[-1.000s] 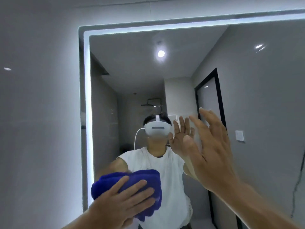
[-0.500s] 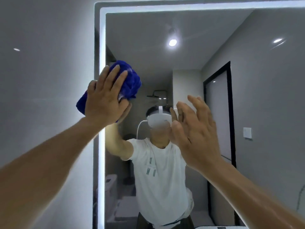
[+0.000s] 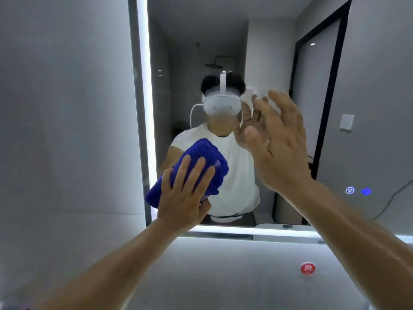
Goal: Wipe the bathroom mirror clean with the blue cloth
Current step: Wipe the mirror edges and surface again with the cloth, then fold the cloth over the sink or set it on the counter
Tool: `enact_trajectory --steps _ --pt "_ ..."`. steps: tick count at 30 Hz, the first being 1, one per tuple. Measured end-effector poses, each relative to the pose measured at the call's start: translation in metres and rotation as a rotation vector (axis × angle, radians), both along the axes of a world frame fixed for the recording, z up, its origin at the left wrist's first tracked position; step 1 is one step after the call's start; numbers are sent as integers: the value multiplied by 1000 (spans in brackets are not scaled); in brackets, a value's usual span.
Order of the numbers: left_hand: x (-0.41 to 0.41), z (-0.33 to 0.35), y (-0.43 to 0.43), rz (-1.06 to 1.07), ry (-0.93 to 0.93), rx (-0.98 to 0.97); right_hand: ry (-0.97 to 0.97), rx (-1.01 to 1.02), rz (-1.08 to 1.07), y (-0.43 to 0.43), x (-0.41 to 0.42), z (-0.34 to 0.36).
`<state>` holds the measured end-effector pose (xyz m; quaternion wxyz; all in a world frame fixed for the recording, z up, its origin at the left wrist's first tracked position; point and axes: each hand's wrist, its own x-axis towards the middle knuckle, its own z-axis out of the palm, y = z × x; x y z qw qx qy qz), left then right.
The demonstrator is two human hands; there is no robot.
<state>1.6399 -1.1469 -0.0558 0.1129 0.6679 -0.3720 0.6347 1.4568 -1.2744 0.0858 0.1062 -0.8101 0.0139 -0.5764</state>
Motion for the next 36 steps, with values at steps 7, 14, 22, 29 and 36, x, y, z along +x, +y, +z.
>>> enact_trajectory --steps 7,14,22,29,36 --pt "-5 -64 -4 2 -111 325 63 43 3 -17 -17 -41" --pt "-12 -75 10 80 -161 567 134 124 18 -26 -48 -88" --pt "-68 -130 32 226 64 963 212 148 80 -18 -95 -121" --pt "-151 -162 91 294 565 1012 355 228 110 18 -138 -153" --pt "-233 -157 128 -1 1332 350 874 752 120 93 -151 -240"
